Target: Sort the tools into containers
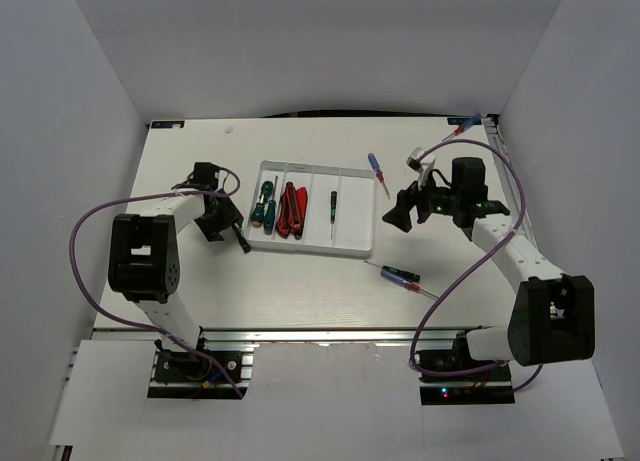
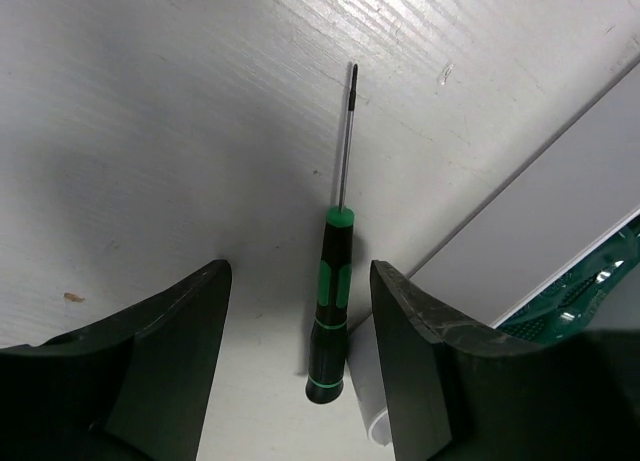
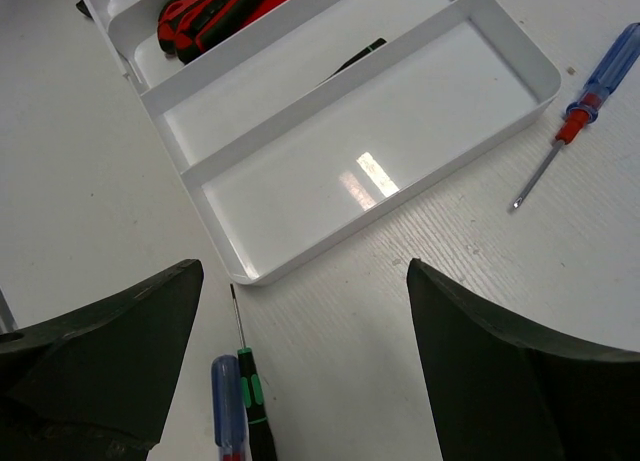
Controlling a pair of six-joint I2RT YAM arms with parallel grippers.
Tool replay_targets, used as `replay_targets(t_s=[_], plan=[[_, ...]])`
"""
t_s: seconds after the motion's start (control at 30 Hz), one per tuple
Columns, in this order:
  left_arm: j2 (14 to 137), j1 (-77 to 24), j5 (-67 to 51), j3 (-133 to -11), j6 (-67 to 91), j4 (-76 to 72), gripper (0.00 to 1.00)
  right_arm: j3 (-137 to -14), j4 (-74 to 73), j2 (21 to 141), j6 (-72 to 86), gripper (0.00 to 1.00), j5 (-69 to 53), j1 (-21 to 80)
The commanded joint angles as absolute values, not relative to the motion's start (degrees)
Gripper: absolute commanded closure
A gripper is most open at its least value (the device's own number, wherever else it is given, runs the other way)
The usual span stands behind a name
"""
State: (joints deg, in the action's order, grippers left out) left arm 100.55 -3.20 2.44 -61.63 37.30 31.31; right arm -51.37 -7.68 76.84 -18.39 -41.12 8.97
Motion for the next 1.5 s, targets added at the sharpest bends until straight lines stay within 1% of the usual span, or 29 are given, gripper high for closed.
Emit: replay_targets(t_s=[0.0,0.2,0.33,0.37,0.47,0.5,0.6,0.67,0.7,0.77,1.0,1.17,1.47], plan=[[101.34,-3.08,3.16,-62.67,35.42,32.78,0.31,-50.98,-4.66,74.97,-17.75,0.11,-42.28,8.26],[103.36,-3.25,3.43,-61.96,33.84,32.87,0.38,-50.36,-4.22,74.62,-17.05,0.11,-42.19,7.82],[103.89,-3.16,3.78,-61.26,32.87,32.87,0.48,-50.1,-4.13,74.18,-16.79,0.11,-42.1,7.47],[103.8,-3.25,4.04,-61.09,32.78,32.78,0.54,-50.1,-4.13,74.09,-16.7,0.11,-42.01,7.38],[103.36,-3.16,4.57,-60.82,32.26,32.78,0.68,-49.83,-4.13,73.83,-16.61,0.11,-42.01,7.12],[103.1,-3.25,5.01,-60.82,32.17,32.78,0.76,-49.75,-4.04,73.74,-16.61,0.11,-42.01,7.03],[102.22,-3.16,5.45,-60.64,31.82,32.87,0.88,-49.48,-4.04,73.48,-16.61,0.11,-42.01,6.86],[101.43,-3.16,5.54,-60.56,31.73,32.87,0.94,-49.39,-4.04,73.39,-16.61,0.1,-42.01,6.77],[101.08,-3.16,5.62,-60.56,31.55,32.87,0.98,-49.31,-4.04,73.21,-16.52,0.11,-42.01,6.77],[99.94,-3.16,5.36,-60.56,31.64,32.96,1.0,-49.31,-4.04,73.04,-16.52,0.1,-42.1,6.59],[95.02,-3.25,3.69,-61.52,31.47,32.96,1.0,-48.78,-4.22,72.33,-16.7,0.11,-42.01,6.15],[90.98,-3.34,0.27,-62.4,31.2,31.82,1.0,-48.69,-4.57,71.98,-17.14,0.11,-42.01,5.8],[85.7,-6.32,-4.22,-64.51,30.41,30.67,1.0,-49.04,-4.57,72.07,-17.23,0.11,-42.1,5.71]])
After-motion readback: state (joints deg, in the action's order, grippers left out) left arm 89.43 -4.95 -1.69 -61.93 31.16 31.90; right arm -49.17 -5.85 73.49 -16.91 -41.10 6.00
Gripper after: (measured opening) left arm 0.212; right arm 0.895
